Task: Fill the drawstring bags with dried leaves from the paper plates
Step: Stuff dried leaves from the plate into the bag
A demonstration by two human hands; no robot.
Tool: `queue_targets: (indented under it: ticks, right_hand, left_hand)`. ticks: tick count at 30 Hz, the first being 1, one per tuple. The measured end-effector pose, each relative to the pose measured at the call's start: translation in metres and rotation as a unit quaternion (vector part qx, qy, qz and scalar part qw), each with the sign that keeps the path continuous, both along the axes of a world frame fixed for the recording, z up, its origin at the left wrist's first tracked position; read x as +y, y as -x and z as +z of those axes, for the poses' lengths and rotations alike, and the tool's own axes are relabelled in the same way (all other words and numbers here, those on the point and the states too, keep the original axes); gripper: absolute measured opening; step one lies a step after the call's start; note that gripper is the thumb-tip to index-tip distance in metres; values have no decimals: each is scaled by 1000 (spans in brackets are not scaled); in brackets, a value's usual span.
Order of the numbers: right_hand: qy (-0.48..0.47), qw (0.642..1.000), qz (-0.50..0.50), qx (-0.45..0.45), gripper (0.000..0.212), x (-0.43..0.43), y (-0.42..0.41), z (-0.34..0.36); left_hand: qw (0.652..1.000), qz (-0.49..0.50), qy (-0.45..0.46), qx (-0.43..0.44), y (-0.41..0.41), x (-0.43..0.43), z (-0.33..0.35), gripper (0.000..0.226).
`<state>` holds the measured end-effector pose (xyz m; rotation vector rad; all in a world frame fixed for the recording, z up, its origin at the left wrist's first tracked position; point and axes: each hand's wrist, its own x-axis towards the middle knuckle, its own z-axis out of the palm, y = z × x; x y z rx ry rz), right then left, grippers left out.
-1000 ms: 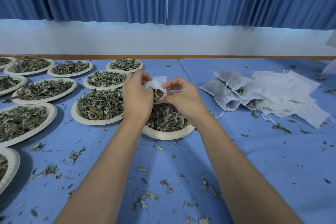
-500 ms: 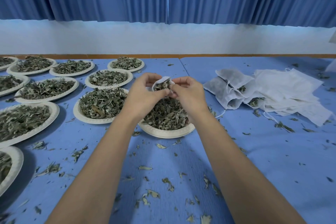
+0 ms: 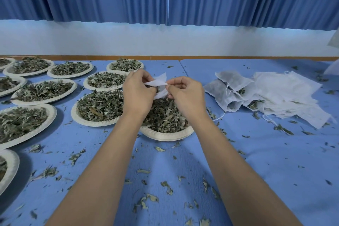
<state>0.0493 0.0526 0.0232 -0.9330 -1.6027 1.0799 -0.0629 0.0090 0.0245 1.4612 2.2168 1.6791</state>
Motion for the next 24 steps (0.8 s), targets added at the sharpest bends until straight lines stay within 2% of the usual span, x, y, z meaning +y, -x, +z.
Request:
queue_targets:
  ticks: [4,6,7,9,11,13,16,18,24]
  right_hand:
    - [30,998,17,45,11,4,-2,-2]
    - [54,997,25,57,12,3,-3,-2]
    - [41,999,9,15,14,4,-4,-2]
    - [-46,983,-12,-176,26,6,-7,-3]
    - [-115,928,22,-354,46,5,-6,-7]
    - [-116,892,68,-433,59,0,-1,-11]
    - [-128,883,104,-440,52,-4,2,-15]
    - [-152,881,93,-438,40,-6,2,-14]
    - [-163,888,49,-427,30,-5,2,-18]
  left_hand:
    - [988,-69,-4,-138,1,-7,1,17]
    - [983,-60,-20,-171,3,-13,-1,15]
    - [983,-48,-32,-176,5,-15,-2,14]
    - [982,-35,-53,-180,5,-19,-4,13]
    - [981,-34,-62,-183,5,-21,-6,17]
    - [980,-32,-67,-183,4,-21,-7,19]
    - [981,-23,-78,-179,3,-20,-8,18]
    - [981,-17,-84,-177,2,-19,-9,17]
    - [970,-1,-103,-219,3,-15,-10,18]
